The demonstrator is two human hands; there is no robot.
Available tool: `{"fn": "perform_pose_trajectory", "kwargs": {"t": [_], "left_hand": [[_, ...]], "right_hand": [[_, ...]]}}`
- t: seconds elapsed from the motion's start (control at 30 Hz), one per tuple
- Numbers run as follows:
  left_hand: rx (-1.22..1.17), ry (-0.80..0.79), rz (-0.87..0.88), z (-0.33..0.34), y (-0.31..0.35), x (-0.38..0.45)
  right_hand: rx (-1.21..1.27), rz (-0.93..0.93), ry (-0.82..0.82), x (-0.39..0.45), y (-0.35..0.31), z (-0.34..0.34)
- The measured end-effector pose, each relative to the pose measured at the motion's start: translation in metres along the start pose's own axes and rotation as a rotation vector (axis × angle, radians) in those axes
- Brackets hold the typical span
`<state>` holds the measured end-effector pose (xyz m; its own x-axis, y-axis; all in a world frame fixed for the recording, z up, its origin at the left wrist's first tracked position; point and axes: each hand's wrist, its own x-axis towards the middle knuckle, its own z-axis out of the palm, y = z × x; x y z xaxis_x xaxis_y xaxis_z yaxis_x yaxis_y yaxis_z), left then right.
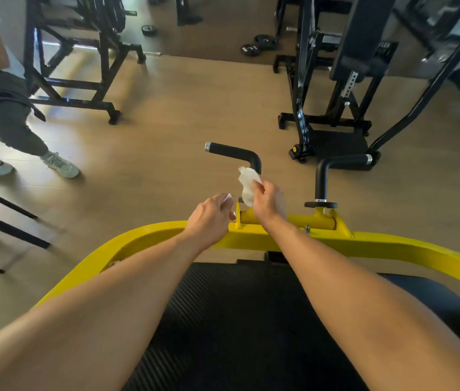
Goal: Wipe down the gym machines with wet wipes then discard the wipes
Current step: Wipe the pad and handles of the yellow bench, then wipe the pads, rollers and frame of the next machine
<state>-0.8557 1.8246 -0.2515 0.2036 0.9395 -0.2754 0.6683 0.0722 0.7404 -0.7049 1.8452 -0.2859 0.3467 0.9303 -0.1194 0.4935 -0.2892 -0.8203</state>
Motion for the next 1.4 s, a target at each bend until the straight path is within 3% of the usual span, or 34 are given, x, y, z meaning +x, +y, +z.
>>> {"fn": "perform_pose_trajectory", "kwargs": {"t": [0.13, 0.23, 0.47, 0.63, 0.77, 0.93, 1.13, 1.27, 1.4], "left_hand": [[-0.258, 0.047, -0.103, 0.006, 0.024, -0.028], [-0.313, 0.014, -0.034, 0.014, 0.039, -0.055], [-0.436, 0.068, 0.173, 0.047, 0.072, -0.155], [-0.398, 0.088, 0.374, 0.061, 0.1, -0.236], [-0.524, 0.059, 0.492, 0.078, 0.112, -0.303], [-0.694, -0.154, 0.387, 0.119, 0.07, -0.384], [-0.52, -0.354, 0.028, 0.18, -0.043, -0.429], [-0.329, -0.318, -0.091, 0.197, -0.097, -0.434], [-0.201, -0.303, -0.187, 0.214, -0.137, -0.429]], "right_hand": [[0.067, -0.025, -0.091, -0.041, -0.026, -0.032], [0.147, 0.034, -0.081, -0.087, -0.04, -0.063], [0.346, 0.015, 0.358, -0.22, -0.044, -0.111], [0.47, 0.007, 0.72, -0.313, -0.034, -0.145], [0.68, 0.005, 0.87, -0.386, -0.026, -0.17], [0.657, 0.171, 0.979, -0.458, 0.016, -0.172], [0.68, 0.651, 0.845, -0.531, 0.097, -0.119], [0.775, 0.948, 0.643, -0.558, 0.15, -0.096], [0.729, 1.072, 0.411, -0.563, 0.196, -0.087]]}}
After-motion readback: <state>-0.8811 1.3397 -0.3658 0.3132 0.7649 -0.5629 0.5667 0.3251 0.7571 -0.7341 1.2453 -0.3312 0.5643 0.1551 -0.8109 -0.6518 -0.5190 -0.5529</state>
